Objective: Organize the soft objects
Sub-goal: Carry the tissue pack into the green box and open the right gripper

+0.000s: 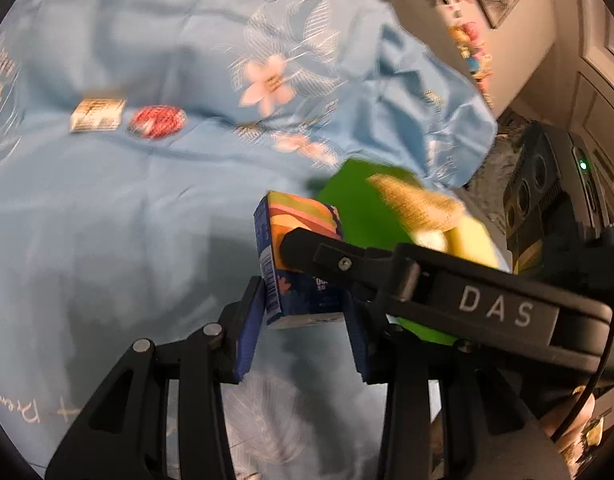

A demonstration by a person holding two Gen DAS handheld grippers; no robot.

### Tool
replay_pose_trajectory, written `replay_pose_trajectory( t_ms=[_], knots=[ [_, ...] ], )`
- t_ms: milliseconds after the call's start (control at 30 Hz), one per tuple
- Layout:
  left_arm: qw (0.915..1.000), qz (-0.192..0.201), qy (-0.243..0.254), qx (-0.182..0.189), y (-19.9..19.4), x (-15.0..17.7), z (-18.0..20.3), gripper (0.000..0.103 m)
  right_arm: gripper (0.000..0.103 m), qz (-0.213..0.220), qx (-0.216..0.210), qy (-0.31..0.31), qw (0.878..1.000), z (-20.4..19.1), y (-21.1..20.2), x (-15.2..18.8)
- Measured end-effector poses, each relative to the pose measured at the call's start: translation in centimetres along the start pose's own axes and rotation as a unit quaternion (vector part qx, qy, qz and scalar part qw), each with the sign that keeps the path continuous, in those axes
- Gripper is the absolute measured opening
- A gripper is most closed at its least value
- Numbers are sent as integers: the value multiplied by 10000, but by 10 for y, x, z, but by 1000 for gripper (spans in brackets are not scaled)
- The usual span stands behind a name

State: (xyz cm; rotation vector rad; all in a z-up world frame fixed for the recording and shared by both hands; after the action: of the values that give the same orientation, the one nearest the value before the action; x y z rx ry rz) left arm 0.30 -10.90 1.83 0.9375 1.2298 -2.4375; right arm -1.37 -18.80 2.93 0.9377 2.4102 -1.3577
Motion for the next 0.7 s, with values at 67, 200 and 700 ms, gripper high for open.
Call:
replay_pose_trajectory(
  t_ms=[67,200,700],
  knots=[
    [9997,141,159,98,-3,-8,17,36,52,256,19,-17,9997,2,-18,-8],
    [9976,396,461,321,-4,-24,54,36,52,785,20,92,9969,16,-59,-27],
    [9858,126,1024,1321,38,-40,159,37,52,1604,551,850,9818,101,-136,-53]
  ],
)
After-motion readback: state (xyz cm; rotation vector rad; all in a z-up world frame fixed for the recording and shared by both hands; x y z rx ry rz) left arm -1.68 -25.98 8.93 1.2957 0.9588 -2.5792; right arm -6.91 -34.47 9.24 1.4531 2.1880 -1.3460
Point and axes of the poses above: each gripper's, at about its wrist camera, not at the fingertips, and y roughly the way its jaws point, z to its right, x to its underside, the point moved 6 cm from there along y, roughly the way its jaws point, and after that the axes turned 3 degrees about y, right-handed, at the moved point
